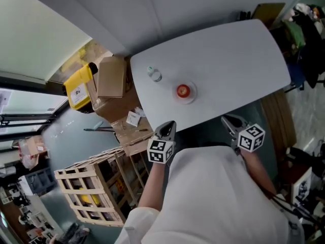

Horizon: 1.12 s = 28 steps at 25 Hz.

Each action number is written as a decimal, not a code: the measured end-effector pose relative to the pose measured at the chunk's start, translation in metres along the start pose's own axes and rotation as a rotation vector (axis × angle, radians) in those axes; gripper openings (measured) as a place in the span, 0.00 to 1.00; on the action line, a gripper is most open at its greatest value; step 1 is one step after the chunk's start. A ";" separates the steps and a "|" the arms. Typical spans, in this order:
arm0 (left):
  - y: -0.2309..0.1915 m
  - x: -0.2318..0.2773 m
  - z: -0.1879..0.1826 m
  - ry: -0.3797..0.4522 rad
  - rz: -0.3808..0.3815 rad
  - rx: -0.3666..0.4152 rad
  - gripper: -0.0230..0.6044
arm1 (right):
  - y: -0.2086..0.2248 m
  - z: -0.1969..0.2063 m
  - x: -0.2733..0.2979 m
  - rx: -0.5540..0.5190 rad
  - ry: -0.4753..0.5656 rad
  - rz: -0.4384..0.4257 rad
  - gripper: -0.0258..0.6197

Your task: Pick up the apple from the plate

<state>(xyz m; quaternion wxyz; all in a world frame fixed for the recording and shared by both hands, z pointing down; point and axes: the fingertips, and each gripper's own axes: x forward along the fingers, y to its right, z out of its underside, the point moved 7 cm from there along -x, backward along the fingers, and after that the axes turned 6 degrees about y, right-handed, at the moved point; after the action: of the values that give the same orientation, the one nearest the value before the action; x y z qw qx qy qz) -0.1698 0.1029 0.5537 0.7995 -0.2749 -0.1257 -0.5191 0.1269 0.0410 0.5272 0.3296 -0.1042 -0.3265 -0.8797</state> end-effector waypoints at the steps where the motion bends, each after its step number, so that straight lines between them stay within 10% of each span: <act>1: -0.003 0.005 -0.002 -0.005 0.013 0.009 0.04 | -0.001 -0.001 0.004 0.005 0.003 0.008 0.10; 14: -0.022 0.065 -0.032 -0.019 0.066 0.063 0.11 | 0.003 -0.019 0.019 0.037 0.017 0.076 0.10; 28: -0.034 0.134 -0.031 -0.103 -0.050 0.047 0.28 | 0.054 -0.052 0.051 0.023 -0.073 -0.033 0.10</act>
<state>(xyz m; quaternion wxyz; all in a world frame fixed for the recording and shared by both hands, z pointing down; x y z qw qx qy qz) -0.1456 -0.0268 0.6040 0.7849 -0.2791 -0.1858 -0.5211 0.1247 -0.0489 0.5346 0.3041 -0.1270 -0.3501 -0.8768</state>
